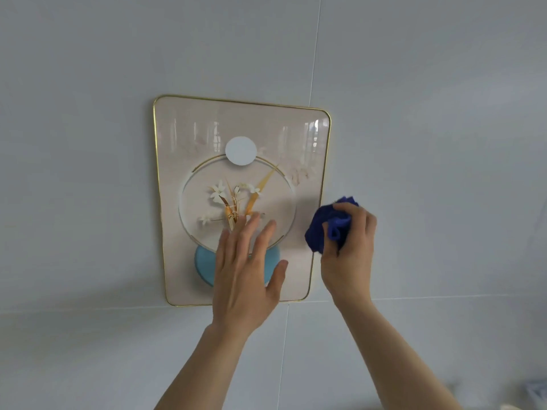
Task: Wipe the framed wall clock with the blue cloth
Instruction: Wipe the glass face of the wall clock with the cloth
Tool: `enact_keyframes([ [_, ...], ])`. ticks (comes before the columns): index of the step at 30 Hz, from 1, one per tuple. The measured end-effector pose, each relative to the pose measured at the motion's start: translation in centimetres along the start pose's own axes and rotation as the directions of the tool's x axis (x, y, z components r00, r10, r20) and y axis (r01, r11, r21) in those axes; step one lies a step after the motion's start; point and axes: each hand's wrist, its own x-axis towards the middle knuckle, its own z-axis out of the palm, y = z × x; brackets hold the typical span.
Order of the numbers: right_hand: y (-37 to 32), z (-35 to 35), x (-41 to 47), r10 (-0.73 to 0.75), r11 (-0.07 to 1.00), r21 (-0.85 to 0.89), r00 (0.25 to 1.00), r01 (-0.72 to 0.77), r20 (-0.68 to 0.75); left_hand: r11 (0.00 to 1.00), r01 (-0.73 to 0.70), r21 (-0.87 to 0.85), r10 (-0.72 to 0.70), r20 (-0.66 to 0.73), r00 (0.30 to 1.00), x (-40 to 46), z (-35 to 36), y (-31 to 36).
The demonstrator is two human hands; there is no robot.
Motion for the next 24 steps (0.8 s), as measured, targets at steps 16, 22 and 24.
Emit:
enact_keyframes([
  [16, 5.5, 6.5, 2.4, -0.504, 0.766, -0.394, 0.855, 0.509, 0.124, 0.922, -0.096, 0.375, 0.146, -0.107, 0.984, 4.8, 4.9, -4.7],
  [22, 8.4, 7.2, 0.8, -0.537, 0.716, -0.459, 0.835, 0.526, 0.12, 0.914, -0.107, 0.391, 0.179, -0.151, 0.972, 4.9, 6.0, -5.4],
  [24, 9.3, 7.3, -0.1, -0.543, 0.704, -0.476, 0.831, 0.527, 0.118, 0.914, -0.113, 0.389, 0.188, -0.161, 0.969, 4.9, 6.2, -5.5],
])
